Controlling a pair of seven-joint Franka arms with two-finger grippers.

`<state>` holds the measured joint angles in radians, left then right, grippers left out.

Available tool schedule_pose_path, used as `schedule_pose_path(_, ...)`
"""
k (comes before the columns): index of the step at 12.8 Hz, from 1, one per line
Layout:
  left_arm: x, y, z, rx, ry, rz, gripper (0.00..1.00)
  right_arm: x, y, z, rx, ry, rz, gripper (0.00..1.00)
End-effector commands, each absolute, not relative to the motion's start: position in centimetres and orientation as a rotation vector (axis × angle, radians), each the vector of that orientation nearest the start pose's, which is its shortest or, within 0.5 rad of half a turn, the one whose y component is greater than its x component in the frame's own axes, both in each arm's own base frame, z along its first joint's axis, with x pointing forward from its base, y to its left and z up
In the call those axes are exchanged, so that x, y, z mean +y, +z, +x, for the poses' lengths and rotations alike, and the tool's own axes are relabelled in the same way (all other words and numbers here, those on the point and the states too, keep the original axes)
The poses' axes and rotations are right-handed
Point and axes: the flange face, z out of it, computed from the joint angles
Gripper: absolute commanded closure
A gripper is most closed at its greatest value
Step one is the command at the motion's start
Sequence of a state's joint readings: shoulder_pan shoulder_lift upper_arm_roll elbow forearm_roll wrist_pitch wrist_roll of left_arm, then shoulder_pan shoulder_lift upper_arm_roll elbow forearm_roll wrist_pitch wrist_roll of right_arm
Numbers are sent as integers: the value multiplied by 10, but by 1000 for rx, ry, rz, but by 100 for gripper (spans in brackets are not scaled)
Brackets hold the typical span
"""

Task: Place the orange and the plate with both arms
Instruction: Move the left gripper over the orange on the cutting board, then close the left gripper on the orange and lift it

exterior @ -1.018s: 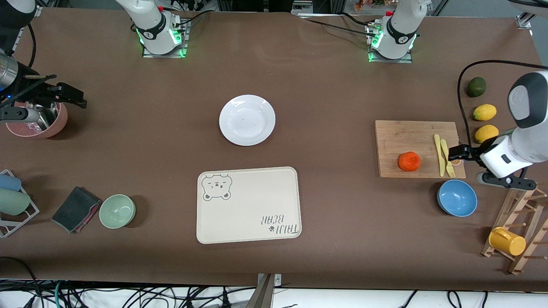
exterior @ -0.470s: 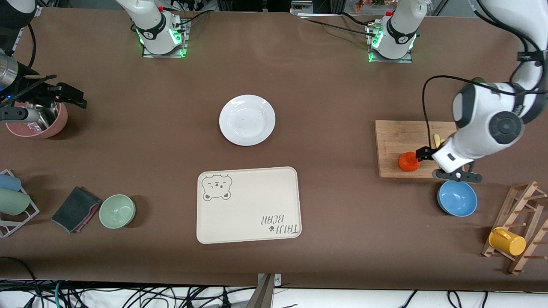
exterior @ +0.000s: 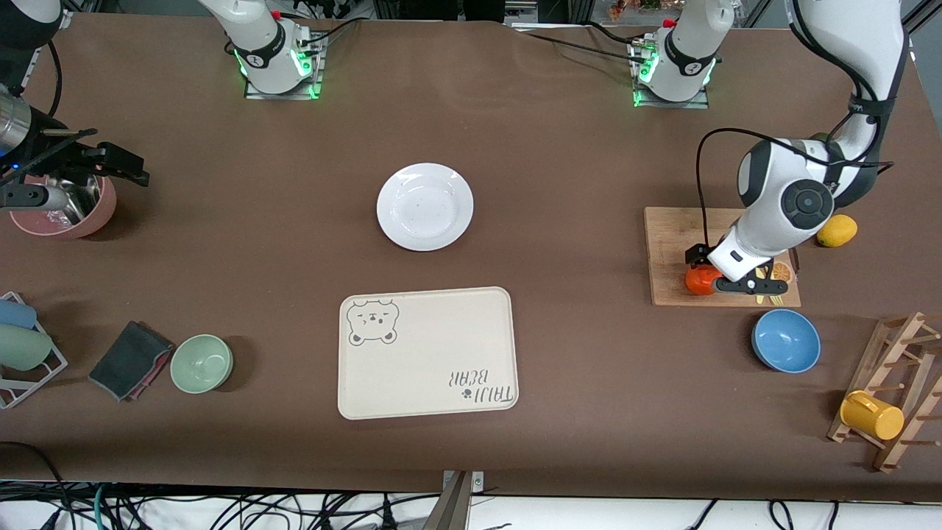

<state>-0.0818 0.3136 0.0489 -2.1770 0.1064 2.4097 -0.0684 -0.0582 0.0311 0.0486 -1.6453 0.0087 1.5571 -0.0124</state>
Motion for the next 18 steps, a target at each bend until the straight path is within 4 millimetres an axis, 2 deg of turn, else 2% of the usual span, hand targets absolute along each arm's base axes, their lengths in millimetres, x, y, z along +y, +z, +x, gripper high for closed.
schedule_pose_path(1, -19, 227, 550, 49, 121, -3032, 0, -5, 576, 559, -11, 176, -3110, 0)
schedule_pose_path(6, -20, 207, 549, 52, 163, -3029, 0, -6, 576, 559, -8, 176, -3110, 0)
schedule_pose_path(8, -20, 207, 549, 52, 163, -3029, 0, -5, 576, 559, -11, 176, -3110, 0)
schedule_pose_path(11, -22, 208, 555, 59, 149, -3029, 10, -5, 577, 559, -11, 174, -3110, 0)
schedule_pose_path(14, -25, 206, 564, 46, 138, -3031, 9, -6, 576, 559, -8, 176, -3110, 0)
schedule_pose_path(18, -38, 202, 564, -3, 136, -3026, 9, -6, 576, 559, -8, 176, -3110, 0)
